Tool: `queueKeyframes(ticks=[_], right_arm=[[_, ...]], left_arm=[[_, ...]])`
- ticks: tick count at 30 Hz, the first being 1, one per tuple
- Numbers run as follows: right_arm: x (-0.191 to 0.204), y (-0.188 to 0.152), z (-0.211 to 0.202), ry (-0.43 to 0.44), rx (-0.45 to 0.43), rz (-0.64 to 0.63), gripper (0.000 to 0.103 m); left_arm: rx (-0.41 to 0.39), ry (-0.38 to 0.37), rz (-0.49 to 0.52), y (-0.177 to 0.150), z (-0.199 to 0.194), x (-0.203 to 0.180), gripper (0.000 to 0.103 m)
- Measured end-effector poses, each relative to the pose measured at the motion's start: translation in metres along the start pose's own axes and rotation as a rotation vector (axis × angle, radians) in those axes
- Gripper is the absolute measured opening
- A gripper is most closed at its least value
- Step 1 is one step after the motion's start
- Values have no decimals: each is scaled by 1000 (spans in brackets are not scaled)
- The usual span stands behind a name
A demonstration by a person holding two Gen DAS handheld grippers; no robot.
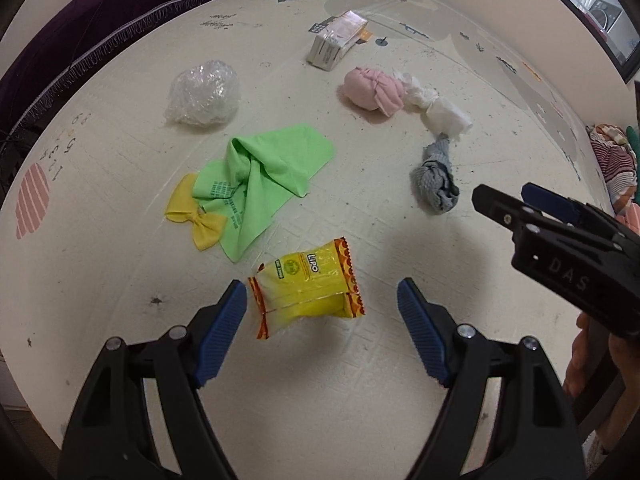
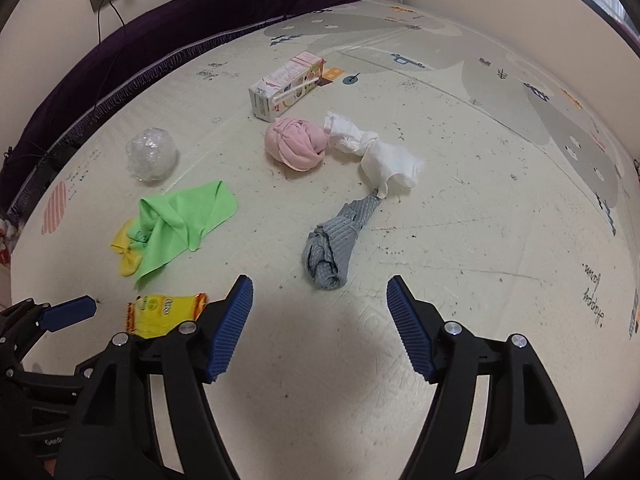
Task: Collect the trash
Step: 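Grasp the yellow Lipo packet with the left tool while the right tool grasps the grey sock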
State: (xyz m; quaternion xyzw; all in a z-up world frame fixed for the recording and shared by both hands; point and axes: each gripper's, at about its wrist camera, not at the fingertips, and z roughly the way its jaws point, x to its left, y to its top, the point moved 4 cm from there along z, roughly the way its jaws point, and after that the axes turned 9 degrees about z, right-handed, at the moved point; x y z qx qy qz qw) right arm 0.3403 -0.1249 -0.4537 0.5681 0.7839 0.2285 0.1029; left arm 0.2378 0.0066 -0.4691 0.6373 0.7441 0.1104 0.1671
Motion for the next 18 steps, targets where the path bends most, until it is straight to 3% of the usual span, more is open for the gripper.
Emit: queueKeyframes(ticks=[8, 12, 13, 14, 16, 18], right_arm=[[3, 10, 61, -10, 17, -49, 67], [1, 10, 79, -34, 39, -43, 66], [1, 10, 81, -34, 45, -44, 55], [1, 9, 83, -31, 56, -45, 37], [-1, 7, 82, -14, 66, -32, 31], [-1, 6, 77, -2, 65, -31, 26]], left_arm=[[37, 42, -75, -10, 49, 8, 78], [26, 65, -61, -12, 58, 6, 78], [18, 73, -52, -11, 58, 5, 78], [15, 78, -48, -10, 59, 5, 78], [2, 72, -51, -10, 58, 5, 76], [-1, 80, -45, -9, 57, 5, 61]])
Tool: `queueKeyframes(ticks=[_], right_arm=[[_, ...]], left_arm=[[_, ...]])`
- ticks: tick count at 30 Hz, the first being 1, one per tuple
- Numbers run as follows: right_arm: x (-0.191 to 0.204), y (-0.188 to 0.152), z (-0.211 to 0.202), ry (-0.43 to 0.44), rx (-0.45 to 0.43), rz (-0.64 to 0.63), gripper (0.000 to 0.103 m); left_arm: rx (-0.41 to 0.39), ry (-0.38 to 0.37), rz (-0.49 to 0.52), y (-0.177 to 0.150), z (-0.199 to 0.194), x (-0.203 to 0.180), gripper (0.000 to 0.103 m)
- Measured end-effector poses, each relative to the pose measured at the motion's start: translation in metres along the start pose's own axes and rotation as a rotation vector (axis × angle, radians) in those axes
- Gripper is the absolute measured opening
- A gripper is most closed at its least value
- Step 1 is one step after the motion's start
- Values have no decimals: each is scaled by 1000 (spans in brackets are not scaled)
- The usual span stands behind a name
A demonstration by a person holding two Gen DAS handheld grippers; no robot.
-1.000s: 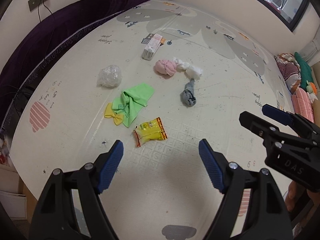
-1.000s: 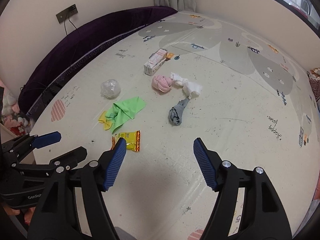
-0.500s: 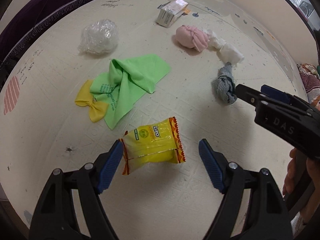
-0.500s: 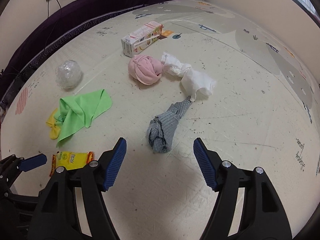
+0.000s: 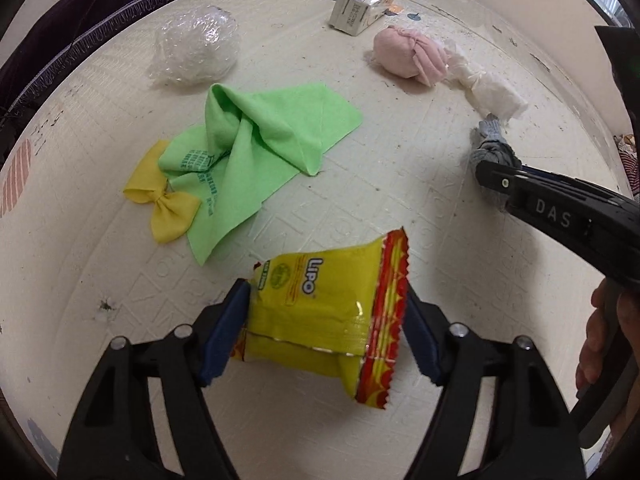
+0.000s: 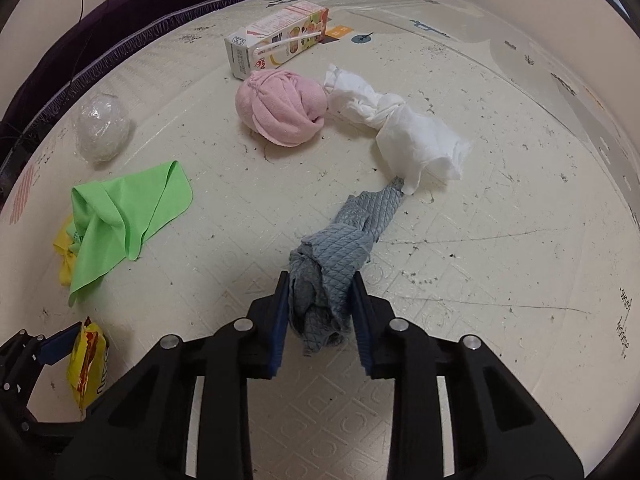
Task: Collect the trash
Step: 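Grasp the yellow Lipo packet with the left tool while the right tool grasps the grey sock, then lift the Lipo packet with the left tool while the right tool lifts the grey sock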
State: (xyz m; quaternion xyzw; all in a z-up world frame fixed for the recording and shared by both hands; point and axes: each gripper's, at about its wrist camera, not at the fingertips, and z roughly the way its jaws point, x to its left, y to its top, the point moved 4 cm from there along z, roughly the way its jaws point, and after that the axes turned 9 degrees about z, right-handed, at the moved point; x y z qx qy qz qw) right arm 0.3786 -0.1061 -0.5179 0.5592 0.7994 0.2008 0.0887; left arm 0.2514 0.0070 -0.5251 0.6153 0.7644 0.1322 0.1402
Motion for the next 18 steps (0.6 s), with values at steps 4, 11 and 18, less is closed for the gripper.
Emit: queueKeyframes(ticks=[4, 11, 18], right_arm=[[3, -4, -14, 28, -2, -13, 24], [12, -15, -47, 62, -8, -21, 24], [25, -25, -103, 100, -13, -2, 24]], left_arm=[[-3, -31, 3, 0, -5, 4, 54], [-25, -50, 14, 4, -24, 8, 50], [-47, -64, 38, 11, -74, 8, 50]])
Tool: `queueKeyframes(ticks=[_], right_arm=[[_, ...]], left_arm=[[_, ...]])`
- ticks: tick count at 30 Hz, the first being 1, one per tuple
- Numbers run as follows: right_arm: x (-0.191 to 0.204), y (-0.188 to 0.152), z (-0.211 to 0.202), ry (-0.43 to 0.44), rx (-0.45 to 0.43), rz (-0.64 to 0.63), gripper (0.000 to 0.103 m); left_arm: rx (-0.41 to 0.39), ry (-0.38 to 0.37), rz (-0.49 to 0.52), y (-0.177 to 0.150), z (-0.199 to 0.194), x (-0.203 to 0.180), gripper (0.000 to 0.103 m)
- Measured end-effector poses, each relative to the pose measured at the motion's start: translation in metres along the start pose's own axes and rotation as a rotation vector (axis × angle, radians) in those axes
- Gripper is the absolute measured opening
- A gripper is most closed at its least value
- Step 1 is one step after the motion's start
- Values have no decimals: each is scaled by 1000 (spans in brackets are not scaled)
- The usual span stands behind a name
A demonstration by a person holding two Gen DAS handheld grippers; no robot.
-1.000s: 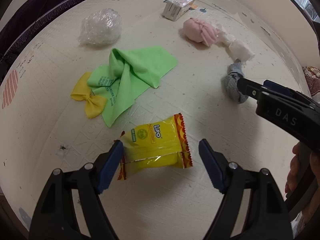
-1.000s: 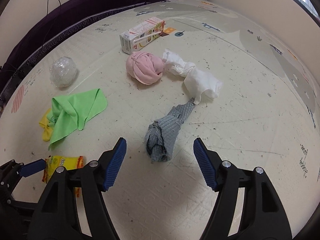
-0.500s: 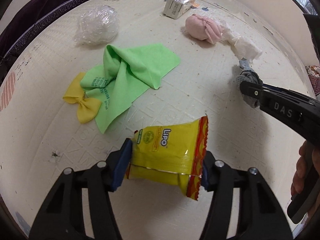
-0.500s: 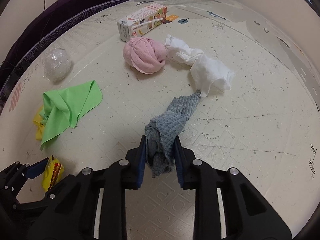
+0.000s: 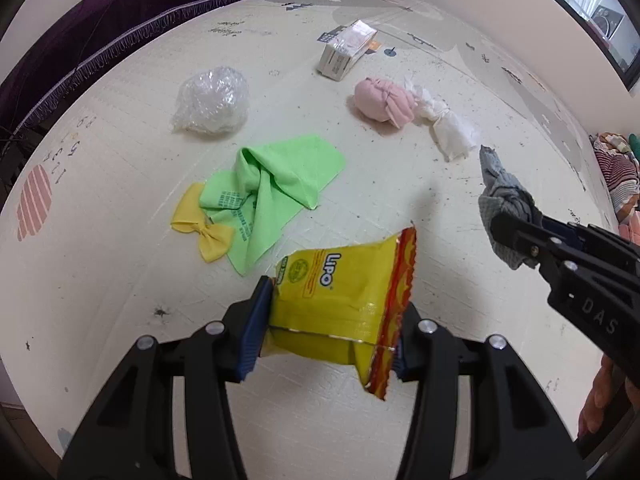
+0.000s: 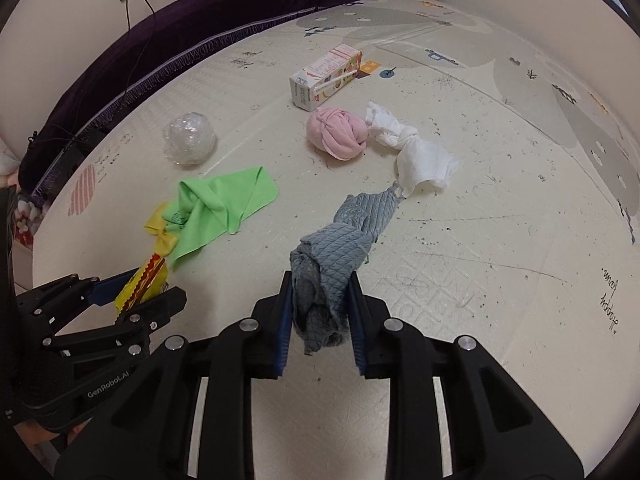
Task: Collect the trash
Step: 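Lift the Lipo packet with the left tool while the right tool lifts the grey sock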
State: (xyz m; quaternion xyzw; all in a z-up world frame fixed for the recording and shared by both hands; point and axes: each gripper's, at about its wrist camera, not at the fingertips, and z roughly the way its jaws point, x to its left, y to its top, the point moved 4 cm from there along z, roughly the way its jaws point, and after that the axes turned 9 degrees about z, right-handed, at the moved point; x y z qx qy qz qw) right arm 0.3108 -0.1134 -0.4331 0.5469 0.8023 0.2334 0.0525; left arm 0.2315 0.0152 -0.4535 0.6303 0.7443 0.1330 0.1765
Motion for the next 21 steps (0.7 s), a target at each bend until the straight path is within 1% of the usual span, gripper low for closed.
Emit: queueKeyframes(ticks=[5, 8, 13, 17, 21], right_arm=[[14, -12, -44, 8, 18, 27, 24], [22, -19, -76, 6, 8, 49, 24], [31, -32, -139, -14, -25, 82, 24], [31, -45, -193, -26, -65, 123, 24], [25, -65, -244, -33, -97, 142, 24]], left_arm=[[-14, -9, 32, 4, -43, -2, 50], [-14, -25, 44, 5, -70, -3, 50], [-23, -47, 100, 4, -121, -13, 50], [-40, -69, 177, 5, -156, -35, 50], [-67, -94, 258, 3, -187, -72, 50]])
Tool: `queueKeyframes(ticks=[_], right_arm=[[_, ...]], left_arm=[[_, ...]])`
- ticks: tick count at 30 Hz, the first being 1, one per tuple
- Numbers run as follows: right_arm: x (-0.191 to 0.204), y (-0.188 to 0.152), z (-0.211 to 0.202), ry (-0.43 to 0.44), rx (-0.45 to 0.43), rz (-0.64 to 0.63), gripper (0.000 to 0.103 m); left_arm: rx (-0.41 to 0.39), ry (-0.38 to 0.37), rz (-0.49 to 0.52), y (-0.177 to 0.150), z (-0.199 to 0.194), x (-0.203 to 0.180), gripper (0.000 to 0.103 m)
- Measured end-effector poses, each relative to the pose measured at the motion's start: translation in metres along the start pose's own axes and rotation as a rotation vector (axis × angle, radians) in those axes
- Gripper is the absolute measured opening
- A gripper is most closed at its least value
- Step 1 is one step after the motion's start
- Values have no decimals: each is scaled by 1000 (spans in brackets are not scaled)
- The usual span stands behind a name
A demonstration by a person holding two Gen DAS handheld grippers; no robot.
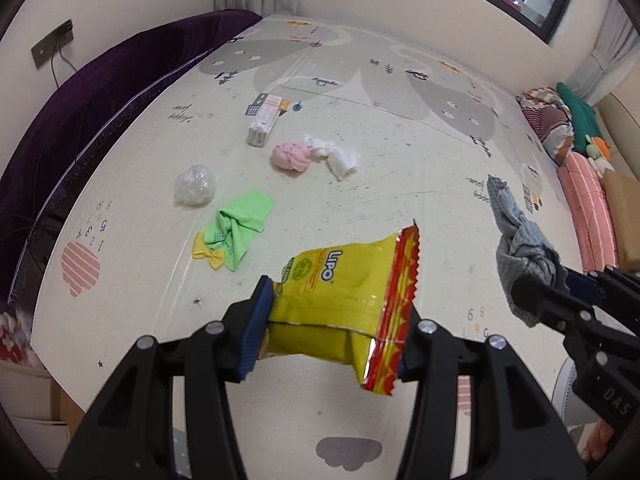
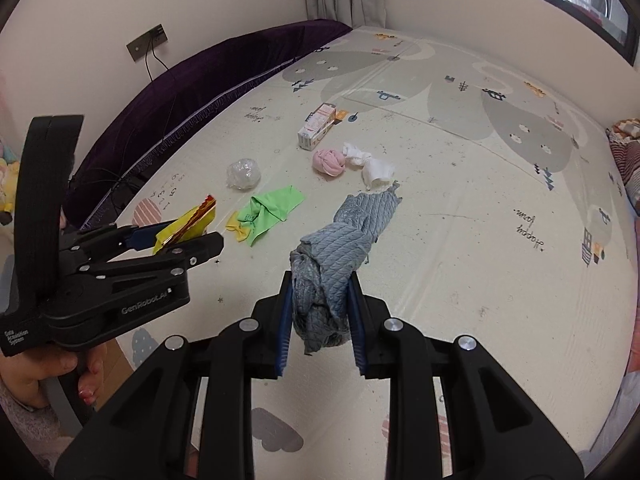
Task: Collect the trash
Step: 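Lift the Lipo packet with the left tool while the right tool lifts the grey sock, then carry the Lipo packet in the left tool and sock in the right tool to the grey bin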
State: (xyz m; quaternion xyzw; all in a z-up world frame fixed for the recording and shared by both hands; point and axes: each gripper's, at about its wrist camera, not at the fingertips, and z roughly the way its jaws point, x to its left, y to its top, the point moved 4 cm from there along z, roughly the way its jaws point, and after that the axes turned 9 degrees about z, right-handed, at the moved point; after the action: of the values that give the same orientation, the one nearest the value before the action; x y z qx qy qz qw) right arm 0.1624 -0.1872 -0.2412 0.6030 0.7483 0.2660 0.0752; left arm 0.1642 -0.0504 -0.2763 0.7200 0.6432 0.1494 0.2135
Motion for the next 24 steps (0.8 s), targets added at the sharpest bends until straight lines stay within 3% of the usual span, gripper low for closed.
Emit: queueKeyframes(ticks=[5, 12, 16, 24], right_arm=[[-33, -25, -65, -32, -54, 20, 24], [-124, -81, -159, -60, -128, 83, 24], [-196, -127, -222, -121, -173, 139, 24], [-359, -234, -342, -363, -231, 371, 24]], left_arm=[[-29, -36, 101, 8, -29, -69, 50], [-67, -98, 198, -2, -67, -202, 50], [-61, -190, 204, -18, -84, -292, 50], [-83, -416, 436, -35, -112, -493, 50]])
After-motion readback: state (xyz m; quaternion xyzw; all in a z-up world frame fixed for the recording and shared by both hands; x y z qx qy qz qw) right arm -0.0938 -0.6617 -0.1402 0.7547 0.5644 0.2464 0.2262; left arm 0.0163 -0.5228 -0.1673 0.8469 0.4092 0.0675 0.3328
